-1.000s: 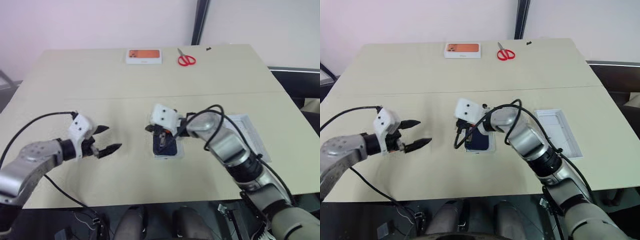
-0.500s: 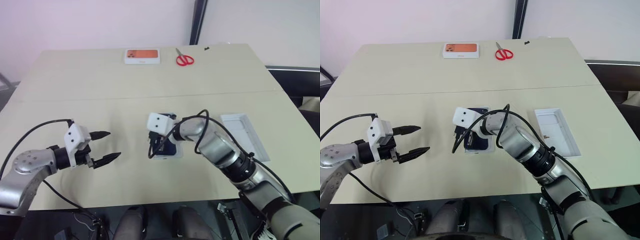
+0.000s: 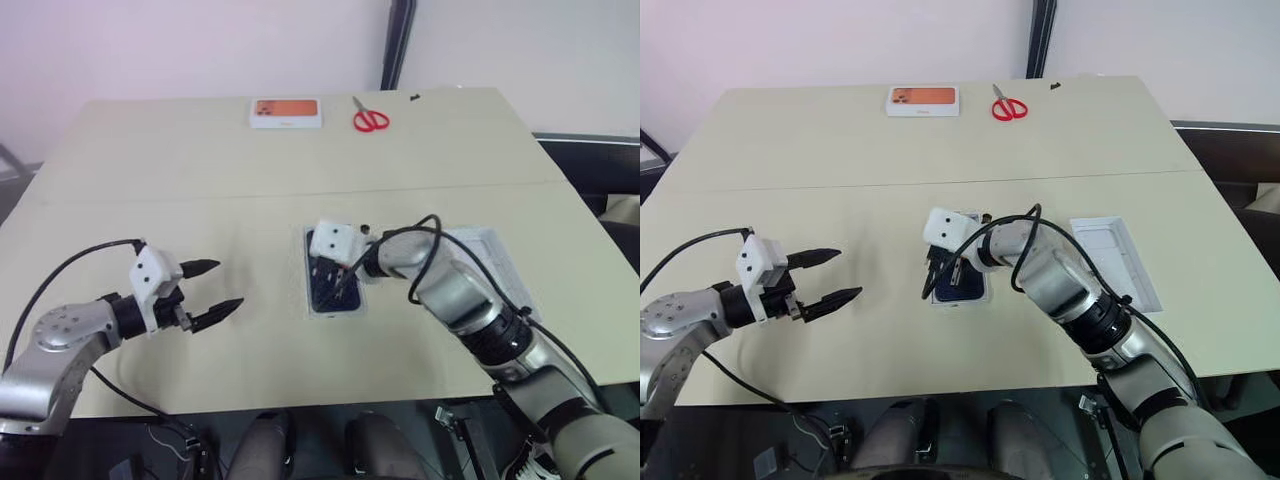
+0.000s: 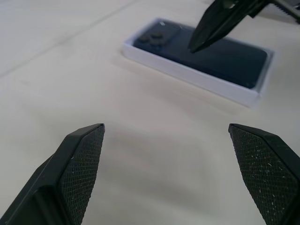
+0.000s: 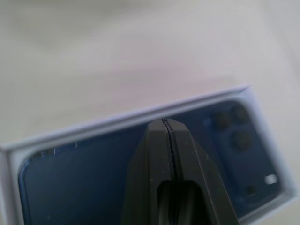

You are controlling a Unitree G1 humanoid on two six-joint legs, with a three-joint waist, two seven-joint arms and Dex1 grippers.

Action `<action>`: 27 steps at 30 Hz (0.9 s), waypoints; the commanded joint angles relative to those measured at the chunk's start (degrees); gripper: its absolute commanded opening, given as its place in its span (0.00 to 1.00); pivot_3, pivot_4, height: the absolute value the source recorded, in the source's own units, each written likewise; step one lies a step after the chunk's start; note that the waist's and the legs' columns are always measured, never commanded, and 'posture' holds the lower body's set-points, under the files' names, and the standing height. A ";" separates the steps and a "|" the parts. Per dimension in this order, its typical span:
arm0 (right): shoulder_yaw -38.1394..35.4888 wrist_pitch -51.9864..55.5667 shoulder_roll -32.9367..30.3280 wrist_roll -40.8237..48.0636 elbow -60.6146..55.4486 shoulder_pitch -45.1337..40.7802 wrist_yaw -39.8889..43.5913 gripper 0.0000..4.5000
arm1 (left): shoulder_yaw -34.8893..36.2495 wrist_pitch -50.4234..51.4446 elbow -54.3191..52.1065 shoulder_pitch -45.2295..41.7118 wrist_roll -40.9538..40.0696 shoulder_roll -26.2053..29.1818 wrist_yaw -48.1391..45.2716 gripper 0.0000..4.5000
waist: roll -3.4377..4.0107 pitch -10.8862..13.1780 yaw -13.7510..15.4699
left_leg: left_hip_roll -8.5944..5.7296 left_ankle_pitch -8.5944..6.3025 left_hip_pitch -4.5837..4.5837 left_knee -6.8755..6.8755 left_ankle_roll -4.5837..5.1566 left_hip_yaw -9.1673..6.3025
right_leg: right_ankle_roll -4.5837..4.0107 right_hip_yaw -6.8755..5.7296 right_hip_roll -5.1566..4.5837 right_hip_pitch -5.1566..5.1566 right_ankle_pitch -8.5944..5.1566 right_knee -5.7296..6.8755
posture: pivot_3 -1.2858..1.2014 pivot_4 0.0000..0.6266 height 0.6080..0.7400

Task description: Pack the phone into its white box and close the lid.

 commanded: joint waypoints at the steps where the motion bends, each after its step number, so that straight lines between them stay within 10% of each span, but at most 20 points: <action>1: -6.94 -0.40 -2.81 2.99 -3.09 0.63 0.84 0.00 | -0.11 4.91 -1.59 -2.36 1.45 0.26 3.63 0.99 | -0.01 -0.01 0.06 | 0.00 0.00 0.01 0.02 0.00 0.00 | 0.00 -0.01 0.00 0.03 0.00 0.00 | 0.52 0.24 1.00; 11: -12.10 -6.02 -14.26 3.98 -1.10 8.64 3.46 0.00 | -6.14 10.22 1.12 -13.71 4.24 -2.48 4.29 0.99 | 0.00 0.00 -0.48 | 0.00 -0.01 0.01 0.02 0.03 0.03 | 0.01 0.03 0.01 0.05 0.00 -0.01 | 0.52 0.24 1.00; 14: -10.67 -5.46 -14.43 3.77 -1.05 9.53 3.56 0.00 | -11.11 13.05 3.88 -17.79 6.04 -2.79 2.52 0.80 | 0.00 0.00 -0.49 | 0.02 -0.01 0.01 0.02 0.02 0.03 | 0.01 0.04 0.08 -0.02 0.00 0.07 | 0.52 0.24 1.00; 21: -7.12 -5.48 -14.49 1.02 -1.41 9.54 2.68 0.00 | -20.73 16.13 6.11 -25.04 11.07 -3.80 -1.24 0.01 | 0.00 0.00 0.13 | 0.02 0.00 -0.01 0.18 0.02 0.01 | 0.01 0.03 0.08 0.05 0.00 0.10 | 0.52 0.24 1.00; 27: -3.37 -8.00 -13.85 -2.12 -0.56 9.66 2.16 0.00 | -28.09 21.01 8.15 -31.12 15.23 -5.27 -3.10 0.01 | -0.01 0.00 -0.07 | 0.01 0.00 -0.01 0.24 0.02 0.00 | 0.02 0.00 0.09 0.07 0.00 0.12 | 0.52 0.24 1.00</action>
